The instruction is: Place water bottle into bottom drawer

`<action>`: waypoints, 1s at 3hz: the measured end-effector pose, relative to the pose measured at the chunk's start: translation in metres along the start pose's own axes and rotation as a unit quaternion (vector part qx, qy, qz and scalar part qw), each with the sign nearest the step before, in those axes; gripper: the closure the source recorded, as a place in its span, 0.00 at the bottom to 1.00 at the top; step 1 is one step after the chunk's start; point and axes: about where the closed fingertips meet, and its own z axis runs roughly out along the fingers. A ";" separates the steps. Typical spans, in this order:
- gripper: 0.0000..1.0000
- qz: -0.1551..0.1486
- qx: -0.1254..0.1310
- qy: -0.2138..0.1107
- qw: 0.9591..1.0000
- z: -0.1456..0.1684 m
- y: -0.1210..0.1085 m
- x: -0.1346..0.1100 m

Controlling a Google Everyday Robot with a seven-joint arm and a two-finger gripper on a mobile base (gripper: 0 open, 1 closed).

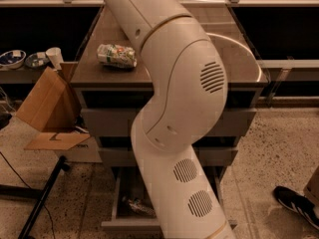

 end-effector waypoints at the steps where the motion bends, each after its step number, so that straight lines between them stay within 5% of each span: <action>1: 0.00 0.036 0.001 0.034 0.999 0.034 -0.002 0.009; 3: 0.00 0.095 0.013 0.093 0.991 0.052 -0.011 0.035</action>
Offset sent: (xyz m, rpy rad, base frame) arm 0.0627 -0.0221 -0.0231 0.0756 0.1014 -0.2572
